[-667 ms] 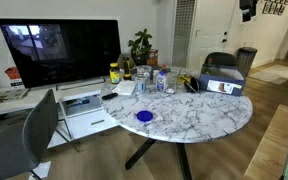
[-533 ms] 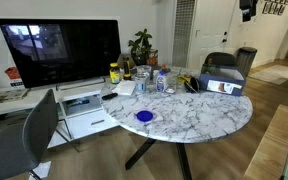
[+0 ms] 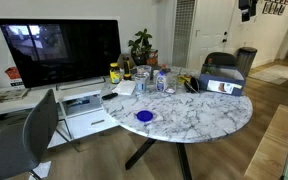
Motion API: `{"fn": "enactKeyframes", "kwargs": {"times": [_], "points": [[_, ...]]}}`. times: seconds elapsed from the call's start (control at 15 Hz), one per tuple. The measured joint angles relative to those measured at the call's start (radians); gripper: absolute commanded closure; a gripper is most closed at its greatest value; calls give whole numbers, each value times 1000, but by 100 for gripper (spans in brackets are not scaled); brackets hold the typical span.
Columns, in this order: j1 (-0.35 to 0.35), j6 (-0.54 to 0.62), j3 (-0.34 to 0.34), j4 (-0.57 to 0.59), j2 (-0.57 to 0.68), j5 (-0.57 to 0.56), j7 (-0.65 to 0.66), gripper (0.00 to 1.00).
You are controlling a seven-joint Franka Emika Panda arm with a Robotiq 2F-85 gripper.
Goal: Remove the green bottle from the box and put it on the table.
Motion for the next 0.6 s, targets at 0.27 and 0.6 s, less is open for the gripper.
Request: {"fn": "enactKeyframes", "kwargs": {"times": [0.27, 0.6], "points": [[-73, 59, -102, 59, 76, -3, 62, 0], [-173, 281, -235, 140, 295, -3, 74, 0]]}}
